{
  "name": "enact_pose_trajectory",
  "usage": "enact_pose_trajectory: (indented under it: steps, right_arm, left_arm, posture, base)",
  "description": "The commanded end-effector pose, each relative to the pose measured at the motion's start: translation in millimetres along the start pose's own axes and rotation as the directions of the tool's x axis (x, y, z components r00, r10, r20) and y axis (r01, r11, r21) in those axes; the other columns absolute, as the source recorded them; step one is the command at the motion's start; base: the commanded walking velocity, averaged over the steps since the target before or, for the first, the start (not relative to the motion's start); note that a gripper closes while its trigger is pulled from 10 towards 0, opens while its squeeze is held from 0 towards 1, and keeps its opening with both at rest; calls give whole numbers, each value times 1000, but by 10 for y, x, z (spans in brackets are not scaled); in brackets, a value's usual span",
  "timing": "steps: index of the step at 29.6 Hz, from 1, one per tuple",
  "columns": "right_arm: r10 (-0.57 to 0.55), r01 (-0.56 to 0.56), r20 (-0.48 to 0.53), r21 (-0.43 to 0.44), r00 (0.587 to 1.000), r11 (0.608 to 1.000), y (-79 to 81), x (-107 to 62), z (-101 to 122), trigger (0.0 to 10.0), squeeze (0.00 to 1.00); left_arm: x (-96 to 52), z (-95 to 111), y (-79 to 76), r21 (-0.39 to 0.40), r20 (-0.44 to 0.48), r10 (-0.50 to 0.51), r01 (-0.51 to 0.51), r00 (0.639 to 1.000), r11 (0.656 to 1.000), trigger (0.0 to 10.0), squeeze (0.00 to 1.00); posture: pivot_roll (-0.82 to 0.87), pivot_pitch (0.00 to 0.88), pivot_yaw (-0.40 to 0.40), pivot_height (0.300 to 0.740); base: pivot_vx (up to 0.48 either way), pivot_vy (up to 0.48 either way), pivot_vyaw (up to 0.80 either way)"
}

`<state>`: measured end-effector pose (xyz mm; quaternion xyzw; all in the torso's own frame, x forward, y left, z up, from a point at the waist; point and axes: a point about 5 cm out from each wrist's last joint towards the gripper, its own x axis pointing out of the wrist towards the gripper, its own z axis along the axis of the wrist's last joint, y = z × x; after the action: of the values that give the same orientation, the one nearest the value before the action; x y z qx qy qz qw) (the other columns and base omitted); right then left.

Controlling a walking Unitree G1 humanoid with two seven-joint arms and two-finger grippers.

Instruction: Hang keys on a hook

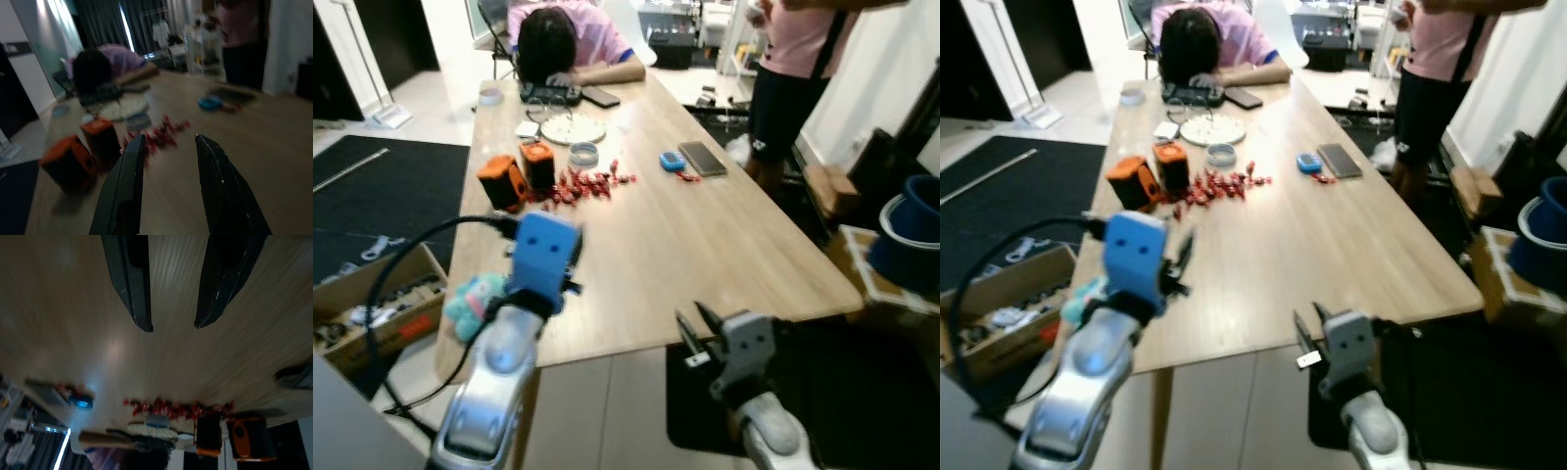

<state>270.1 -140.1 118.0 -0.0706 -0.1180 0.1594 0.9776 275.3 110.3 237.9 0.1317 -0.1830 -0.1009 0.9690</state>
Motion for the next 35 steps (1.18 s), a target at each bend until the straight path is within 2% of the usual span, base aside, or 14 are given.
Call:
enact_pose_trajectory:
  steps: [1, 2, 6, 9, 12, 15, 16, 18, 21, 25, 28, 32, 34, 35]
  right_arm:
    - [16, -15, -20, 14, 1000, 1000, 57, -39, -35, 10000, 0]
    - [16, -15, -20, 14, 1000, 1000, 57, -39, -35, 10000, 0]
    - [42, -42, -26, -2, 999, 999, 71, -45, -36, 10000, 0]
    - [50, -51, -27, -11, 998, 999, 72, -45, -35, 10000, 0]
    - [54, -55, -26, -34, 998, 998, 32, -35, -22, 10000, 0]
    - [50, -51, -25, -45, 998, 998, -18, -23, -15, 10000, 0]
    - [50, -51, -25, -45, 998, 998, -18, -23, -15, 10000, 0]
    - [50, -51, -27, -46, 998, 998, -20, -9, -24, 10000, 0]
    - [57, -58, -25, -44, 998, 997, 5, 3, -21, 10000, 0]
    - [76, -76, -12, -51, 997, 996, 44, 19, 12, 10000, 0]
    - [127, -126, 11, -68, 992, 990, 95, 27, 85, 10000, 0]
    - [155, -153, 25, -76, 988, 985, 127, 36, 128, 10000, 0]
    - [178, -173, 50, -95, 983, 980, 152, 63, 197, 10000, 0]
    - [178, -173, 50, -95, 983, 980, 152, 63, 197, 10000, 0]
  left_arm:
    - [-63, -120, 2, 31, -97, -47, 50, 994, 998, 10000, 0]
    - [-63, -120, 2, 31, -97, -47, 50, 994, 998, 10000, 0]
    - [-135, -240, -14, 74, -233, -158, 179, 959, 981, 10000, 0]
    - [-153, -241, -20, 72, -236, -181, 203, 955, 976, 10000, 0]
    - [-334, -370, 14, 106, -353, -275, 330, 894, 938, 10000, 0]
    - [-488, -504, 88, 124, -489, -286, 391, 824, 912, 10000, 0]
    - [-488, -504, 88, 124, -489, -286, 391, 824, 912, 10000, 0]
    - [-514, -616, 79, 88, -579, -229, 340, 783, 936, 10000, 0]
    - [-518, -689, 72, 81, -621, -189, 302, 761, 950, 10000, 0]
    - [-550, -764, 160, 119, -654, -126, 266, 746, 957, 10000, 0]
    - [-563, -753, 343, 186, -650, -61, 236, 758, 954, 10000, 0]
    - [-544, -722, 427, 221, -641, -20, 209, 767, 953, 10000, 0]
    - [-515, -696, 524, 267, -637, 65, 141, 768, 953, 10000, 0]
    - [-515, -696, 524, 267, -637, 65, 141, 768, 953, 10000, 0]
  posture:
    - [58, 112, -11, 740]
    - [58, 112, -11, 740]
    - [59, 109, -9, 740]
    - [59, 109, -9, 740]
    - [60, 113, -4, 740]
    - [75, 116, -3, 740]
    - [75, 116, -3, 740]
    - [82, 117, -4, 740]
    - [82, 117, -4, 740]
    - [80, 121, 0, 740]
    - [81, 123, 2, 740]
    - [81, 123, 2, 740]
    - [84, 126, 2, 740]
    - [84, 126, 2, 740]
  base:
    - [0, 0, 0]
    - [0, 0, 0]
    - [0, 0, 0]
    - [0, 0, 0]
    - [0, 0, 0]
    - [0, 0, 0]
    - [0, 0, 0]
    - [0, 0, 0]
    - [0, 0, 0]
    - [0, 0, 0]
    - [0, 0, 0]
    - [0, 0, 0]
    - [0, 0, 0]
    - [0, 0, 0]
